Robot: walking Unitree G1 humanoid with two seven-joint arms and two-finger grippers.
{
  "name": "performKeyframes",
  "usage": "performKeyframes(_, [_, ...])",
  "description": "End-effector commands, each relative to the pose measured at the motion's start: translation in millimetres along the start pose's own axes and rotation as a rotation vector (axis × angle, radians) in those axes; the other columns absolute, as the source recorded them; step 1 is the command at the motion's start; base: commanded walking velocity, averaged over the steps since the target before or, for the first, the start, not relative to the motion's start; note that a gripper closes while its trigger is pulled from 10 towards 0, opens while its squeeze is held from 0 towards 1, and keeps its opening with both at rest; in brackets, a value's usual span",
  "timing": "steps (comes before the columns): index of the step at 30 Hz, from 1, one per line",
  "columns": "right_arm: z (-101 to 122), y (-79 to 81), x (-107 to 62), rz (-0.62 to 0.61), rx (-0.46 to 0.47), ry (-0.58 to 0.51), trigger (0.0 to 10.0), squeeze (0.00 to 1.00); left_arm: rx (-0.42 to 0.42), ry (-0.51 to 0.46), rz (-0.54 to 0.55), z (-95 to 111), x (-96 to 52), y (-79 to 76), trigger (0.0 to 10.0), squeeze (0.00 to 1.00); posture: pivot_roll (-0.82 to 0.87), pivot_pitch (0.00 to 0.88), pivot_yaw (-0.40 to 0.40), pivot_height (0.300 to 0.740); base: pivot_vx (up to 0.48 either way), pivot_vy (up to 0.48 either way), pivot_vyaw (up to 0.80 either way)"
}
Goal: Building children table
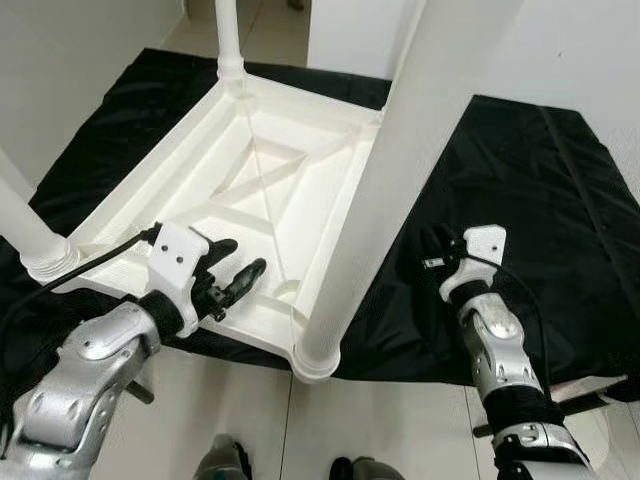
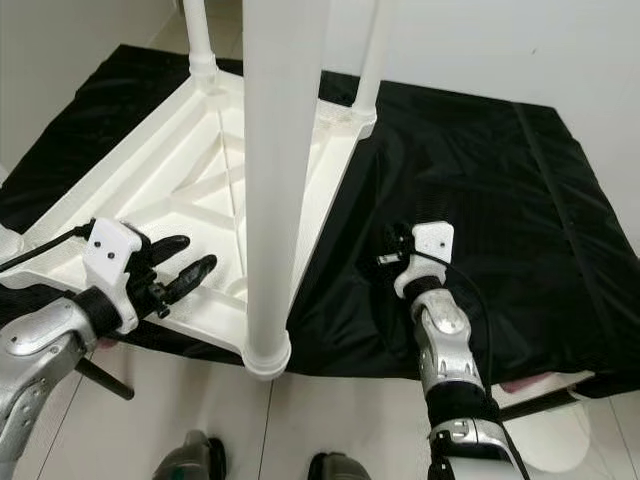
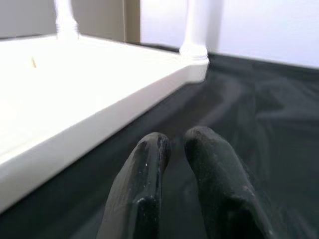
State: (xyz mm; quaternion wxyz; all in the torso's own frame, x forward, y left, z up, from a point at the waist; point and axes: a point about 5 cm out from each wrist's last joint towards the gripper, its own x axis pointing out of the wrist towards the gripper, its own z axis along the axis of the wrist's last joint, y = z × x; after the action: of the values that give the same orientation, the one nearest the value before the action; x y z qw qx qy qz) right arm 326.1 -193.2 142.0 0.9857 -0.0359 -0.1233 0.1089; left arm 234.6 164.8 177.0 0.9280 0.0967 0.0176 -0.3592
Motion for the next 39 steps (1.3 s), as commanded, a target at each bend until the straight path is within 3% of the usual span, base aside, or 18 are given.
performKeyframes(1, [-3.4, -7.2, -5.8, -0.009, 0.000, 0.027, 10.0, 0.00, 0.001, 0.018, -0.226, -2.3, -4.2, -14.7, 10.0, 0.00, 0.08, 0.092, -0.027, 0.740, 0.000, 0.000, 0.00])
performKeyframes(8, [3.7, -13.3, -4.0, -0.015, -0.015, 0.017, 10.0, 0.00, 0.088, 0.094, -0.250, -12.5, -4.9, -13.7, 10.0, 0.00, 0.08, 0.085, -0.025, 0.740, 0.000, 0.000, 0.00])
performKeyframes(14, [17.6, -9.1, -2.0, 0.008, -0.014, 0.006, 10.0, 0.00, 0.202, 0.138, -0.243, -20.5, 10.5, -4.6, 10.0, 0.00, 0.07, 0.077, -0.024, 0.740, 0.000, 0.000, 0.00])
performKeyframes(19, [32.1, -9.0, -0.1, 0.012, -0.016, -0.022, 10.0, 0.00, 0.421, 0.177, -0.191, -26.8, 42.2, 3.8, 10.0, 0.00, 0.05, 0.074, -0.019, 0.740, 0.000, 0.000, 0.00])
performKeyframes(24, [35.3, -9.4, -0.4, 0.010, -0.011, -0.030, 10.0, 0.00, 0.474, 0.173, -0.194, -27.1, 51.4, 4.4, 10.0, 0.00, 0.04, 0.070, -0.019, 0.740, 0.000, 0.000, 0.00])
performKeyframes(29, [39.6, -8.5, -3.9, 0.015, 0.012, -0.031, 10.0, 0.00, 0.515, 0.134, -0.194, -22.3, 73.8, 7.5, 10.0, 0.00, 0.02, 0.063, -0.015, 0.740, 0.000, 0.000, 0.00])
performKeyframes(33, [40.4, -8.5, -6.7, 0.021, 0.020, -0.031, 10.0, 0.00, 0.533, 0.128, -0.194, -21.1, 81.0, 8.2, 10.0, 0.00, 0.02, 0.062, -0.013, 0.740, 0.000, 0.000, 0.00])
performKeyframes(37, [46.8, -2.3, -29.1, 0.160, 0.080, -0.019, 10.0, 0.00, 0.572, 0.071, -0.208, -12.0, 114.7, 5.4, 10.0, 0.00, -0.01, 0.058, 0.003, 0.740, 0.000, 0.000, 0.00])
performKeyframes(39, [47.7, -2.8, -33.3, 0.176, 0.077, -0.014, 10.0, 0.00, 0.571, 0.062, -0.213, -10.0, 121.0, 3.6, 10.0, 0.00, -0.01, 0.059, 0.006, 0.740, 0.000, 0.000, 0.00])
